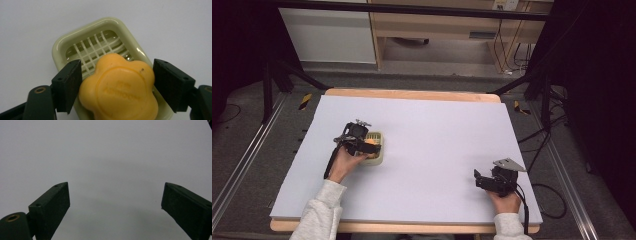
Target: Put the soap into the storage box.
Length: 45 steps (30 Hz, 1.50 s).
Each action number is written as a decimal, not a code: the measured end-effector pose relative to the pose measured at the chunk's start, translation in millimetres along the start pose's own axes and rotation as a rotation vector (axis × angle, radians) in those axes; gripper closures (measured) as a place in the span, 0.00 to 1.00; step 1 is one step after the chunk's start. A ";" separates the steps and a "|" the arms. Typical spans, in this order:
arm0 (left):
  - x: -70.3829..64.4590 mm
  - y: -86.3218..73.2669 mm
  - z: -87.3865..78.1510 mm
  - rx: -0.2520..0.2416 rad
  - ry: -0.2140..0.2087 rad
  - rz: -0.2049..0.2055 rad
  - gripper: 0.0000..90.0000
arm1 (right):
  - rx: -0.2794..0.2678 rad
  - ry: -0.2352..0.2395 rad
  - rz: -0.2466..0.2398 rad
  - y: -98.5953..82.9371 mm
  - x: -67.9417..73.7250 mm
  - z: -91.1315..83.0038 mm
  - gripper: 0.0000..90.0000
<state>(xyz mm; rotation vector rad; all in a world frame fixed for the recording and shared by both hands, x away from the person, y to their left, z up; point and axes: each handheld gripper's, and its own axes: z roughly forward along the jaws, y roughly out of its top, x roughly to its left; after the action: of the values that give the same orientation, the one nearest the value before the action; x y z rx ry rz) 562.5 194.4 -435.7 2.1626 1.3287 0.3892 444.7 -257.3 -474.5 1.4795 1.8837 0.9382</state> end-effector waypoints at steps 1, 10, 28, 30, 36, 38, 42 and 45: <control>0.7 0.1 -2.1 -0.010 -0.001 -0.004 0.27 | 0.000 0.000 -0.001 0.0 0.1 0.0 0.10; -0.2 0.3 -8.4 -0.042 0.005 -0.003 0.27 | -0.001 0.000 0.000 0.0 0.1 -0.2 0.10; -20.5 -11.2 -39.2 -0.186 0.005 0.042 0.29 | -0.006 -0.002 0.007 -0.6 -0.9 -1.7 0.10; -21.8 -13.2 -40.6 -0.197 0.007 0.039 0.29 | -0.006 -0.002 0.007 -0.6 -0.9 -1.6 0.10; -22.6 -24.9 -48.7 -0.238 0.020 0.042 0.29 | -0.006 -0.002 0.014 -0.7 -1.2 -2.4 0.10; -21.1 -29.1 -51.0 -0.259 0.027 0.034 0.29 | -0.008 -0.002 0.012 -0.9 -1.7 -2.5 0.10; -15.7 -39.4 -54.3 -0.288 0.038 0.012 0.30 | -0.008 -0.003 0.011 -0.9 -1.7 -2.7 0.10; -11.2 -53.1 -57.2 -0.310 0.060 0.001 0.31 | -0.010 -0.003 0.016 -1.3 -2.3 -3.4 0.10</control>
<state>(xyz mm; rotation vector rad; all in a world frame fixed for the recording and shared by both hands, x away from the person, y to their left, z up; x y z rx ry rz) 489.6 220.8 -421.5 1.9074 1.2094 0.6211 441.8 -260.3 -473.4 1.4909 1.8650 0.9515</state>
